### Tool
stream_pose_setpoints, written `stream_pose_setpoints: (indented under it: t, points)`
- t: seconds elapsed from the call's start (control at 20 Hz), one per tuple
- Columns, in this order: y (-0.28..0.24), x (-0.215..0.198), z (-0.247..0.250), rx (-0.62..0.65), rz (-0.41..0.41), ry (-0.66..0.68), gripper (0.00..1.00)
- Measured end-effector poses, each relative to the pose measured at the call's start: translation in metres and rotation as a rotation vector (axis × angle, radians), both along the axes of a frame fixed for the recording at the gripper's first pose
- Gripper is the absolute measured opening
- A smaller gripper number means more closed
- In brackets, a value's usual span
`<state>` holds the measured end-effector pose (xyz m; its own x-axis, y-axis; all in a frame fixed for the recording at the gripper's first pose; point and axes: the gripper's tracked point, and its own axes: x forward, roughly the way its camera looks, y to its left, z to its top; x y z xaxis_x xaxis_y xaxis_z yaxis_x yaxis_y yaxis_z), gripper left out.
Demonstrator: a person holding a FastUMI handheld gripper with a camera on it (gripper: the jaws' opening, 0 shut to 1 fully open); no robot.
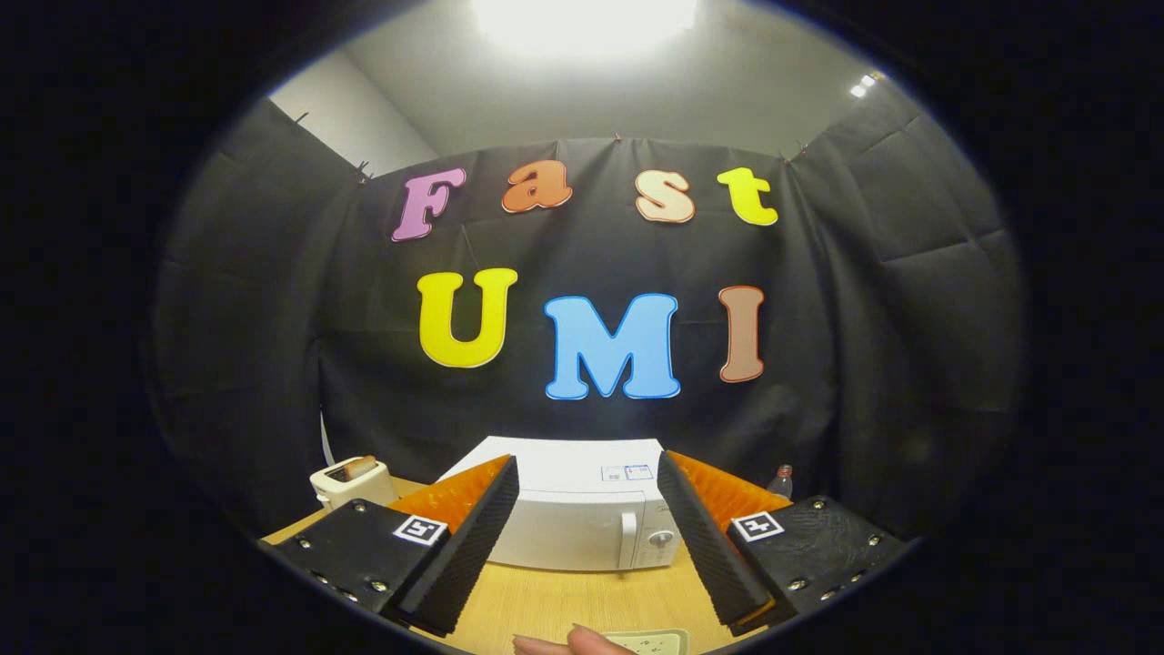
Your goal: Open the microwave, put the food inside, and close the microwave door.
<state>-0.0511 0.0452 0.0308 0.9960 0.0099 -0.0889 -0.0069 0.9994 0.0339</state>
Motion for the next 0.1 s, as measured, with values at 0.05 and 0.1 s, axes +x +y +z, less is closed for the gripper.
stream_pose_setpoints:
  t: [0.05,0.1]
  points:
    - [0.0021,0.0003,0.0008,-0.005,-0.001,-0.003,0.98]
    - [0.0027,0.0012,0.0022,-0.011,0.0,-0.01,0.98]
